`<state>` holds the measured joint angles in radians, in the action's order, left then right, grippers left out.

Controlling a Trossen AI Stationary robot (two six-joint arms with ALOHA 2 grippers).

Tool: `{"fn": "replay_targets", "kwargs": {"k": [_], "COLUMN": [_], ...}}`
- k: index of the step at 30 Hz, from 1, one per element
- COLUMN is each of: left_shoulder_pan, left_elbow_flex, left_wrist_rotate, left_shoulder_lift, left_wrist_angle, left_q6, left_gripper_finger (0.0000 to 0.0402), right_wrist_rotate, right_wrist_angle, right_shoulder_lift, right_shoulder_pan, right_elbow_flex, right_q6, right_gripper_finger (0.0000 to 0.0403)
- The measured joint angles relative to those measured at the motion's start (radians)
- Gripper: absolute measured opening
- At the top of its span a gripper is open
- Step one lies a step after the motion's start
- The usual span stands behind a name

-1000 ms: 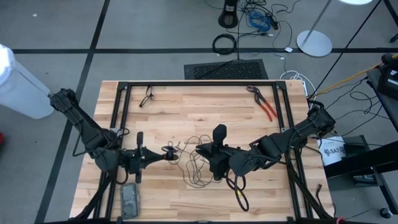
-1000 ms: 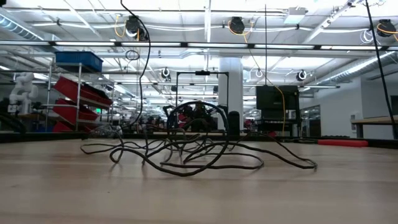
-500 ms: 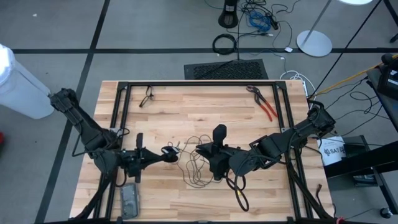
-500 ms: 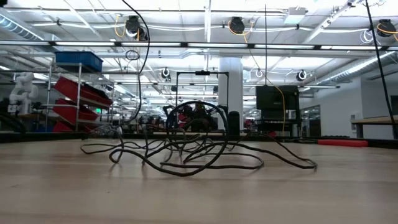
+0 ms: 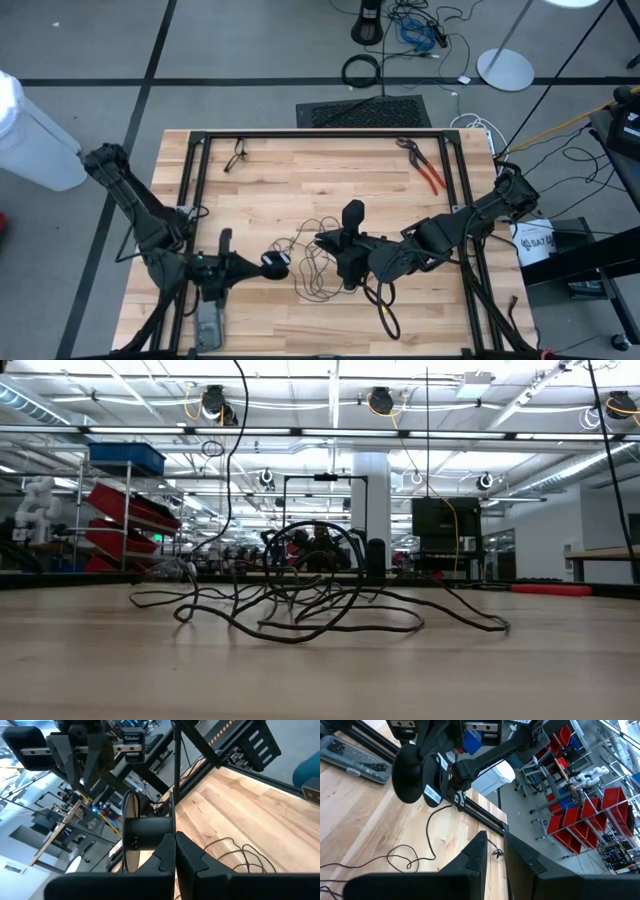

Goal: Coil cords
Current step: Coil the black wire onto the spool

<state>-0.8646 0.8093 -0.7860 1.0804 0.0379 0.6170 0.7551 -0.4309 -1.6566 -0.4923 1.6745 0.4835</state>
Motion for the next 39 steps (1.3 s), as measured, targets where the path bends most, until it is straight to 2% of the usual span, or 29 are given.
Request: {"fn": "replay_targets", "kwargs": {"k": [31, 39], "left_shoulder_pan": [0.000, 0.000], "left_elbow_flex": [0.000, 0.000], "left_wrist_rotate": [0.000, 0.000], "left_shoulder_lift": [0.000, 0.000], "left_wrist_angle": [0.008, 0.008], "left_q6": [-0.008, -0.008], "left_gripper_finger": [0.0009, 0.0003], "right_wrist_rotate": [0.000, 0.000], "right_wrist_angle": [0.002, 0.106], "right_shoulder_lift": [0.000, 0.000], "right_shoulder_pan": [0.000, 0.008], "right_elbow_flex": [0.000, -0.002], "right_q6": [-0.011, -0.027], "right_gripper_finger": [0.0052, 0.0052]}}
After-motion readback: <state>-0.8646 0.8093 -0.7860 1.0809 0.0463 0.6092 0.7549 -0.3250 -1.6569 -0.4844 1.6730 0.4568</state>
